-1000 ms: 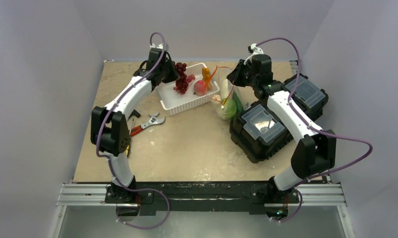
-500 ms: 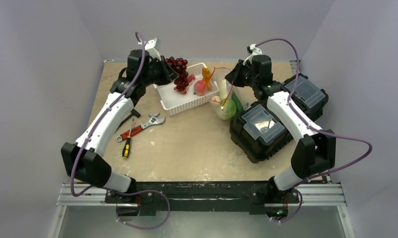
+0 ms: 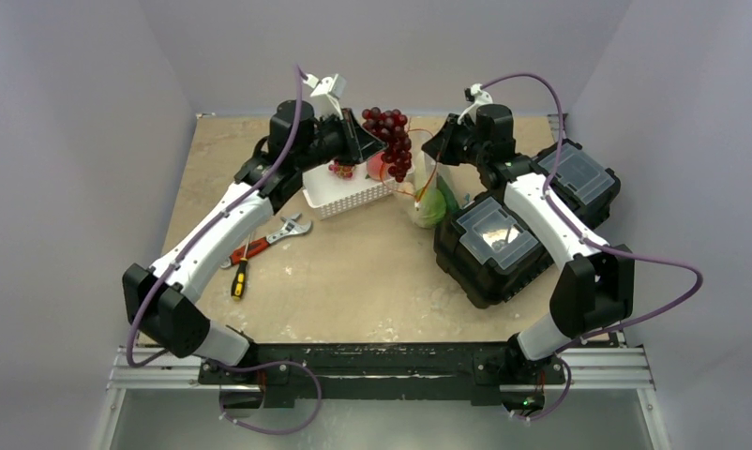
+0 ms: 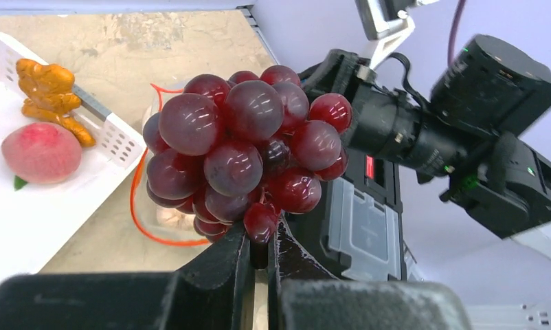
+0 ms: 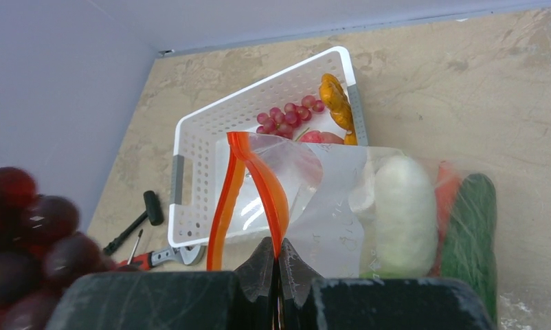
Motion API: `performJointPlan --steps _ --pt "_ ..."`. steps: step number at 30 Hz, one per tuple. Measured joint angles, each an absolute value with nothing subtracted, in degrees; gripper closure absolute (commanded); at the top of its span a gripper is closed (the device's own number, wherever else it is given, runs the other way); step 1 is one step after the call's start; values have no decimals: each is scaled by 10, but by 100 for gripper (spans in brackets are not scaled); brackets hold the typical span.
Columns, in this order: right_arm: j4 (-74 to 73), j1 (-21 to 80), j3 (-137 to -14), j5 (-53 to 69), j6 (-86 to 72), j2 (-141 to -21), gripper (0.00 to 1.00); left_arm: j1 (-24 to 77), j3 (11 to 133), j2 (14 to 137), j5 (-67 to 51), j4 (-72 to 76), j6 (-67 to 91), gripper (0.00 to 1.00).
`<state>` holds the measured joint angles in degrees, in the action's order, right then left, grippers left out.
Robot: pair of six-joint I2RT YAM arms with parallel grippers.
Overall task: Place the food in the zip-top bag and seal the zipper
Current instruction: Place the fake fruit in the zipper food storage bag.
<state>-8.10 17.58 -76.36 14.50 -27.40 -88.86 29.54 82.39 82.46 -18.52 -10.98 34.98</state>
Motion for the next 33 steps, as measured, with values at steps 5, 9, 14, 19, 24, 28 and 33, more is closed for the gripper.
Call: performJointPlan --steps 5,9,14,19,24,28,33 --pt "-77 176 -761 160 -276 -888 100 298 824 879 -173 -69 400 100" --pt "-76 176 -757 166 -280 -886 100 299 824 920 -173 -38 438 100" --pt "-76 176 -757 175 -282 -884 100 309 824 948 -173 -39 460 100" --pt "-70 176 -756 182 -283 -884 100 314 829 959 -174 -77 465 100" --pt "-55 176 -753 205 -284 -884 100 314 903 1002 -187 -157 465 96" --pt "-43 176 -748 219 -285 -884 100 314 968 1045 -210 -217 466 79" --pt "-37 176 -745 236 -285 -884 100 314 1009 1075 -222 -277 470 60"
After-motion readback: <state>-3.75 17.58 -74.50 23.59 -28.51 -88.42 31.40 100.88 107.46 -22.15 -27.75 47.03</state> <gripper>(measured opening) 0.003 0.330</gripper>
